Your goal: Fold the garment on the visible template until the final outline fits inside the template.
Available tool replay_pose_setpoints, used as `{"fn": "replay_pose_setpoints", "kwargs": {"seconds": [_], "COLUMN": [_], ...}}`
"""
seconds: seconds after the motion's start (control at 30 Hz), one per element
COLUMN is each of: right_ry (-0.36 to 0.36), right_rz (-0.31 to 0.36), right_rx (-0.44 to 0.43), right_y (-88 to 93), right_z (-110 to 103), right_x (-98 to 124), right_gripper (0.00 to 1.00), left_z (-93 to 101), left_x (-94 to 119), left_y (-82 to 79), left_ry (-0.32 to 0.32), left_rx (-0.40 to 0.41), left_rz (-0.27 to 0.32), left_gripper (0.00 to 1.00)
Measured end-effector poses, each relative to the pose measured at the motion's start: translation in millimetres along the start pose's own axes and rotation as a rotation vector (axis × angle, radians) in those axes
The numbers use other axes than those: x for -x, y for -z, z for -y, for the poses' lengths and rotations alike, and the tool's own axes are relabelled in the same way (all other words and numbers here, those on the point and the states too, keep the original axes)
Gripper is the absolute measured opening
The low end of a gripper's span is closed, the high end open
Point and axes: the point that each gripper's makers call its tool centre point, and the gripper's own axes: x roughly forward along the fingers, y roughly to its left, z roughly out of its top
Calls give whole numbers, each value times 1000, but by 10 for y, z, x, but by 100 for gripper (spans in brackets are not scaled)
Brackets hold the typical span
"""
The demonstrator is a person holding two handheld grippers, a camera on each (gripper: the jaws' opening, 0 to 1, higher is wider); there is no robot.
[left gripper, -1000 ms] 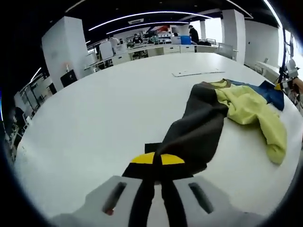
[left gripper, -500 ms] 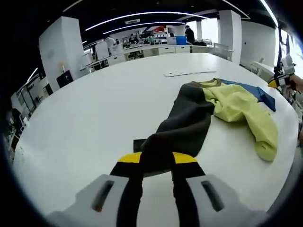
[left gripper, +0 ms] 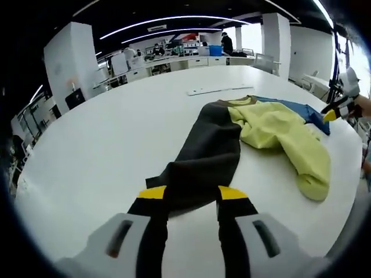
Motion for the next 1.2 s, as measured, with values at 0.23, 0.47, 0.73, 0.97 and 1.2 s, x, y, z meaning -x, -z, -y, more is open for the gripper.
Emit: {"fn": "replay_pose_setpoints", "kwargs": {"seconds": [0.23,0.47,0.73,0.97,1.2], "right_ry": [29,63,100,119,146], "right_rz": [-33,-58,-43,-47,-58], "right_rx": [32,45,15,23,12], "right_y": [146,268,302,293,294], "right_z": [-77,-57,41,115,236], "right_x": [-88,-137,-133,-124,-121], "right_gripper": [38,33,26,16,0], "left_z": [96,290,290,178,214], "left_x": [87,-70,-283,-342,-329], "left_y": [-39,23,164,163,204], "left_ry": [-14,45,19,-26,-15], "left_rx": [-15,-34,-13,41,-1], "left_rz": [25,8,-30,1,-33], "left_gripper": [27,24,24,22,3]}}
